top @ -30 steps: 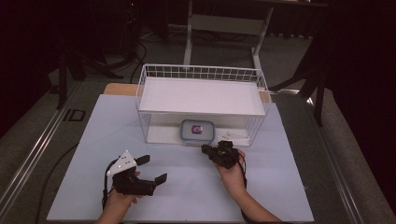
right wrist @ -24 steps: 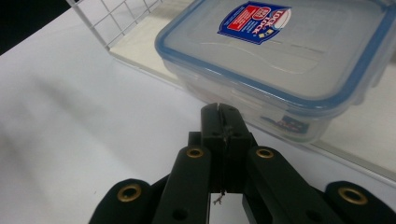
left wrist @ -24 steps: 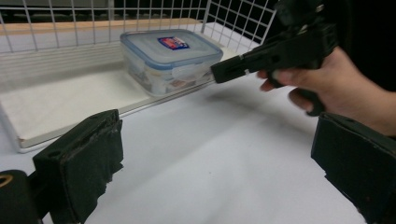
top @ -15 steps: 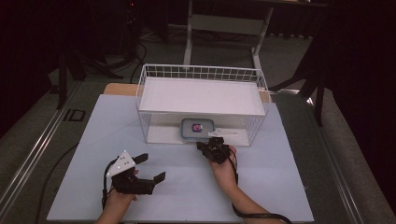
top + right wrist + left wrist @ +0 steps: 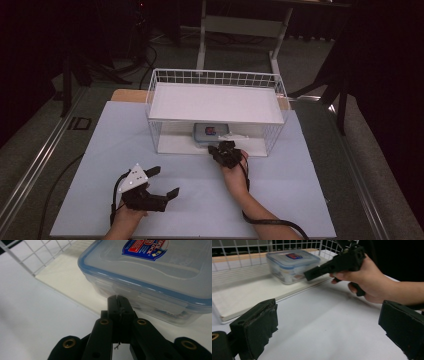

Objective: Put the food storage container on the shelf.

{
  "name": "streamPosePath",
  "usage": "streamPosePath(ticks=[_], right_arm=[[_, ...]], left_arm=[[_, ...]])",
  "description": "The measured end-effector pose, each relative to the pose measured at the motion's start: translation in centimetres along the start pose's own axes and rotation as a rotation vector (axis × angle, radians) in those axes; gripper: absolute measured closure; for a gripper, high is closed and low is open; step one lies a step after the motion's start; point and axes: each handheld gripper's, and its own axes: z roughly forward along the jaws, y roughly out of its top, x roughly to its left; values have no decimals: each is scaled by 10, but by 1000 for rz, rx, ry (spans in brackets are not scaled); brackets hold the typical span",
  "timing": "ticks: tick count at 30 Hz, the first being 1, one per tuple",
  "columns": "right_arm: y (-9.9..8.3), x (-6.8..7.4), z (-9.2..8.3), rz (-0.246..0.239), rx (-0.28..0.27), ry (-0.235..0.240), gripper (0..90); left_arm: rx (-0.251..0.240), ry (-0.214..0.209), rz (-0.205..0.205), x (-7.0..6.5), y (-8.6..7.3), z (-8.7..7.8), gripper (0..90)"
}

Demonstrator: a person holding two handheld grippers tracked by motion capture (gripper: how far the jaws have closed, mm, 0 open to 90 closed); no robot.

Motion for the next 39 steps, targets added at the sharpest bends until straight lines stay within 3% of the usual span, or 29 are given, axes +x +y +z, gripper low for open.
streamPosePath(ticks=[3,10,15,21,33,38,39], right_arm=[[2,-3,3,19,5,-9,900],[11,-7,10,12,-19,-27,900],[16,-11,12,45,-12,-43,900],[19,-17,15,53,-31,-55,900],[20,-15,18,45,-28,-59,900],[17,-8,11,47,-31,-28,899],[16,-7,9,21,-38,-25,897]], left_arm=[[1,-6,4,-2,0,1,33],[6,1,13,-2,-1,0,33],[-4,-2,4,-1,-1,-2,33],[-2,1,-2,1,-2,-2,33],[-2,3,-5,2,-2,-3,33],[-3,6,6,0,-1,-2,33],[-4,4,7,-1,-1,-2,33]])
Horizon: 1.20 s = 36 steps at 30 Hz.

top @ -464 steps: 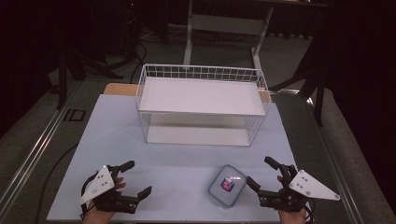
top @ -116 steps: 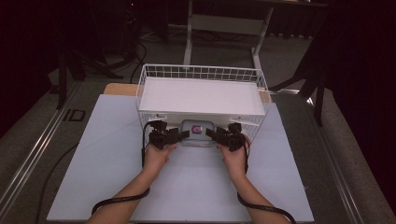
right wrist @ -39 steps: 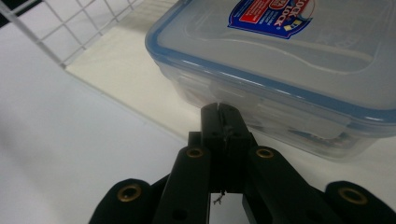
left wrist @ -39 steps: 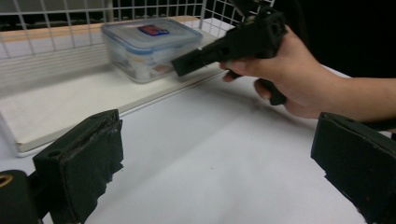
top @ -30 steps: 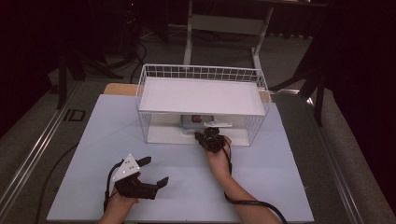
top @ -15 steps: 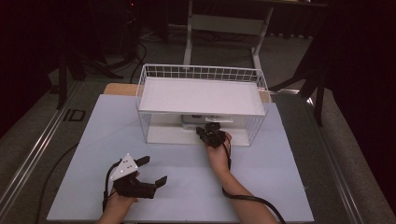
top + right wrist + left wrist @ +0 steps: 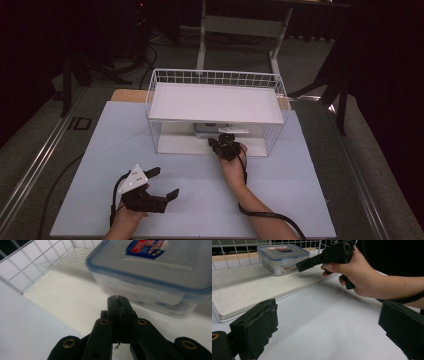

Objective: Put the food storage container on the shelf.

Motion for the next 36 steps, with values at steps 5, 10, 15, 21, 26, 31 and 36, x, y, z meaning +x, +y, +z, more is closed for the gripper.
streamPosePath(ticks=[5,10,15,21,26,31,36], right_arm=[[-5,6,-14,-26,-15,22,846],[-8,8,-27,-50,-36,38,701],[-14,11,-35,-57,-50,68,474],[-21,16,-46,-50,-69,119,239],[-24,16,-57,-19,-79,153,195],[-30,14,-69,-67,-85,175,162],[-34,13,-86,-95,-87,176,162]], left_arm=[[2,6,5,-1,0,1,33],[3,7,11,-1,0,3,33],[-5,-10,18,-1,1,4,33],[-11,-4,21,-1,2,3,33],[-11,-10,25,-1,2,3,33],[-10,-23,33,-2,3,2,33],[-13,-39,34,-2,4,1,33]])
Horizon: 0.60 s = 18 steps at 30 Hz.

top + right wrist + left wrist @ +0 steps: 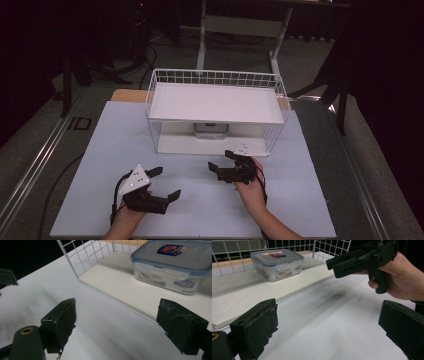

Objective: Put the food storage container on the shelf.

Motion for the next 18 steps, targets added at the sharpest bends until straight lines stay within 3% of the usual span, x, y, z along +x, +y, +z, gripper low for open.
streamPosePath(ticks=[4,6,7,18], right_arm=[[-3,1,-13,6,-7,13,162],[-4,2,-18,1,-10,13,162],[-5,2,-20,1,-10,13,162],[-13,-1,-45,3,-41,11,163]], left_arm=[[3,-18,-4,0,1,1,33],[-14,-81,-1,1,2,1,33],[-11,-87,11,0,3,2,33],[-5,-64,14,1,3,1,33]])
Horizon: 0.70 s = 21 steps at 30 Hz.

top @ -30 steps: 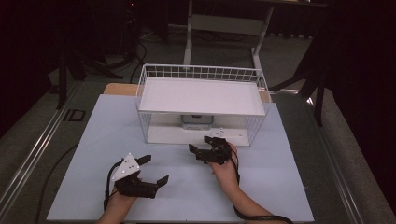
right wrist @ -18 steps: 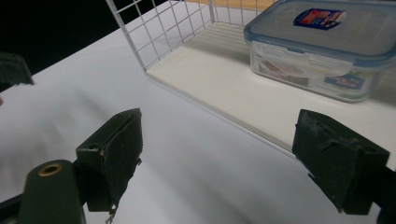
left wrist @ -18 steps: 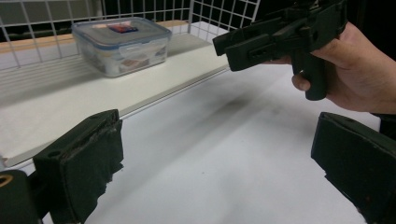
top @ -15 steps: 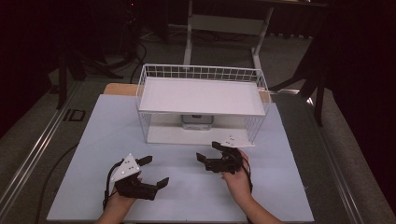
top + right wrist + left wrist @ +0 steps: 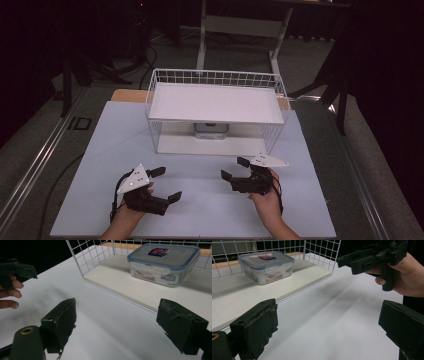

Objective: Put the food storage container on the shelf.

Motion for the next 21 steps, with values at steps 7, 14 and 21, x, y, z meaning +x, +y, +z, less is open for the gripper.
streamPosePath(ticks=[7,14,21], right_arm=[[-8,-3,-11,-12,25,-17,166],[-15,-6,-25,-43,29,-17,166],[-24,-9,-35,-63,33,-21,173]], left_arm=[[-2,-6,13,-2,1,-1,33],[1,-10,8,-1,0,-1,33],[0,-16,11,-2,0,0,33]])
